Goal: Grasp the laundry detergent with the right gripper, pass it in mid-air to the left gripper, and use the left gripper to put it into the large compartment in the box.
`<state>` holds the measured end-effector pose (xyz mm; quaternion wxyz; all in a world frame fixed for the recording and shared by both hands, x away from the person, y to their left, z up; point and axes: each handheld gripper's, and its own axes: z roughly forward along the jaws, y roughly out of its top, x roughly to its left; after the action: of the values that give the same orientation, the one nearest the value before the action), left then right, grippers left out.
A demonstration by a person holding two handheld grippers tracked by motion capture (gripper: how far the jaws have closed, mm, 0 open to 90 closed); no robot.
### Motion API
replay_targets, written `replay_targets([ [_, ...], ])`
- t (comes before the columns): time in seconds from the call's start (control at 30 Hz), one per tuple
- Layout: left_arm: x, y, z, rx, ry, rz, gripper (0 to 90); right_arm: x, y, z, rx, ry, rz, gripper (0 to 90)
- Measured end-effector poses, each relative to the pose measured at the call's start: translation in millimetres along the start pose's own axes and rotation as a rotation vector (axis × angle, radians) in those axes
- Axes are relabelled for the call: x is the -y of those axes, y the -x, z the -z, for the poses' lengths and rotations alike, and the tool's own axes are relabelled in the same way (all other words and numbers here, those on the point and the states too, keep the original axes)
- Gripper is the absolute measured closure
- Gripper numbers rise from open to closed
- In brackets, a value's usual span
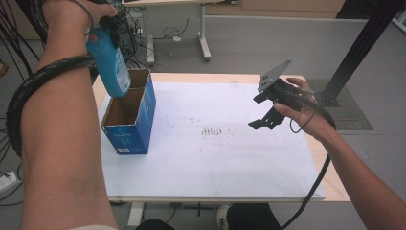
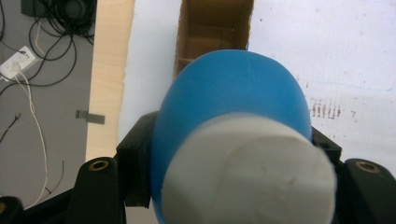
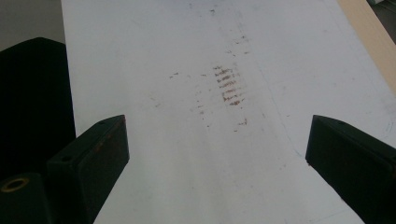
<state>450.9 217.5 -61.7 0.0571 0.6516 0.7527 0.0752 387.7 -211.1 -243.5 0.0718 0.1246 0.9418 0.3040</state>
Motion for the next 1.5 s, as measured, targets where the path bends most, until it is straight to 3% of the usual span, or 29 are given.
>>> replay_targets([
  [0.37,1.4,-6.0,-30.3,-0.002,-0.021,-0.002,36.3,-1.2,-0.2,-4.5,-0.002,-0.009,-0.003,5.9],
  [0.8,6.1,-10.8,-77.7,0.006,-0.045,-0.008,36.3,-2.5,-1.5,-11.6,-0.007,-0.021,-0.003,5.9],
  [1.2,13.9,-14.6,-135.7,0.01,-0.082,-0.022,36.3,-4.4,-1.8,-19.2,-0.013,-0.039,-0.002,5.9],
  [1.23,15.9,-13.3,-147.5,0.01,-0.09,-0.03,36.3,-4.7,-1.4,-21.0,-0.014,-0.044,-0.003,5.9],
  [1.5,21.3,-13.6,-176.5,0.021,-0.106,-0.038,36.2,-4.5,-0.9,-25.2,-0.02,-0.05,-0.004,6.0],
])
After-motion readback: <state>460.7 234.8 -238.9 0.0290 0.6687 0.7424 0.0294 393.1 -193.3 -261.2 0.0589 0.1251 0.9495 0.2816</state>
